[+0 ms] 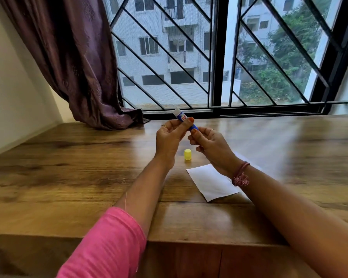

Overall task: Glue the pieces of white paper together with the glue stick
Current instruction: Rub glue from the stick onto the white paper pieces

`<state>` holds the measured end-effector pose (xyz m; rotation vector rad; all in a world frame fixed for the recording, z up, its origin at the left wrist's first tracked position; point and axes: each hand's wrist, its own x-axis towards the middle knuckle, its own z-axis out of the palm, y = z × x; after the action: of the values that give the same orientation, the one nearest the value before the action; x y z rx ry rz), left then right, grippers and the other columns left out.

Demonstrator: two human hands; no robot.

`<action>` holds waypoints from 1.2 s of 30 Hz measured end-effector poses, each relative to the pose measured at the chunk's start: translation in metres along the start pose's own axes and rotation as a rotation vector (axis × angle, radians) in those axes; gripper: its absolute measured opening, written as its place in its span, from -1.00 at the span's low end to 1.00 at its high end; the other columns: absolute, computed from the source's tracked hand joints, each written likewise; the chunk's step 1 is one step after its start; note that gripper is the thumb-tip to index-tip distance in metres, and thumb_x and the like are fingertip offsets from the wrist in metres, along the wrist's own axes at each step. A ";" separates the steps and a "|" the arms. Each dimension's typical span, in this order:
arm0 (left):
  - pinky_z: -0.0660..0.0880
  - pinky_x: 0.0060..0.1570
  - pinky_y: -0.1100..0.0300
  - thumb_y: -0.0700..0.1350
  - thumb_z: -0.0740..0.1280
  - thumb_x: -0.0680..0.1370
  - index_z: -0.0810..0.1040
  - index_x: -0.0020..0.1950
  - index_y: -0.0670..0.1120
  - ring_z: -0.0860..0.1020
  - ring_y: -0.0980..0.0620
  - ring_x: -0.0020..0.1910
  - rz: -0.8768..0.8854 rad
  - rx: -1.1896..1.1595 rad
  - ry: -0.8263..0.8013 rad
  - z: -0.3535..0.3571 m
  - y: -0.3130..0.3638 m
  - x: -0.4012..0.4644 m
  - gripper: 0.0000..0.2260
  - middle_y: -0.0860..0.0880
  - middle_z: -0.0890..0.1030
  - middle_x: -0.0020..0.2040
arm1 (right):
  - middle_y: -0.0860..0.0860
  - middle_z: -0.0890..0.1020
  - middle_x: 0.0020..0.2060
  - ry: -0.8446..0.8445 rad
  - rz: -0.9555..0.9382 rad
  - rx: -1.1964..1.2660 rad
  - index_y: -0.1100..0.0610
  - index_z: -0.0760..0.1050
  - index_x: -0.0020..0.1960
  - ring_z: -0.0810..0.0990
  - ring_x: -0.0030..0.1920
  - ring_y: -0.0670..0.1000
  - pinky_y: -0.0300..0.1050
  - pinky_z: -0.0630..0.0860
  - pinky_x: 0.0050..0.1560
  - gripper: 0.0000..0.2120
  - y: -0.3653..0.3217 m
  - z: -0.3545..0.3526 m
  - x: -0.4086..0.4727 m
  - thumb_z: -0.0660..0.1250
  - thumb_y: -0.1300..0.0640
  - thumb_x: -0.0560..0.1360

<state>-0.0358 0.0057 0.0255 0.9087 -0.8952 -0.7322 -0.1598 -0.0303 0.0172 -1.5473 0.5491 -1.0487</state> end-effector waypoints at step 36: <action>0.46 0.14 0.14 -0.20 0.47 0.43 0.58 -0.14 -0.07 0.56 -0.04 0.01 -0.046 -0.071 -0.069 0.005 -0.003 -0.002 -0.90 -0.05 0.66 -0.14 | -0.06 0.49 -0.46 -0.103 0.258 0.142 0.09 0.45 -0.19 0.40 -0.45 -0.11 -0.26 0.31 -0.38 -0.59 -0.010 -0.006 -0.003 0.04 -0.16 0.60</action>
<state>-0.0412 0.0044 0.0236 0.8477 -0.9064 -0.8338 -0.1687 -0.0282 0.0255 -1.3574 0.5731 -0.7893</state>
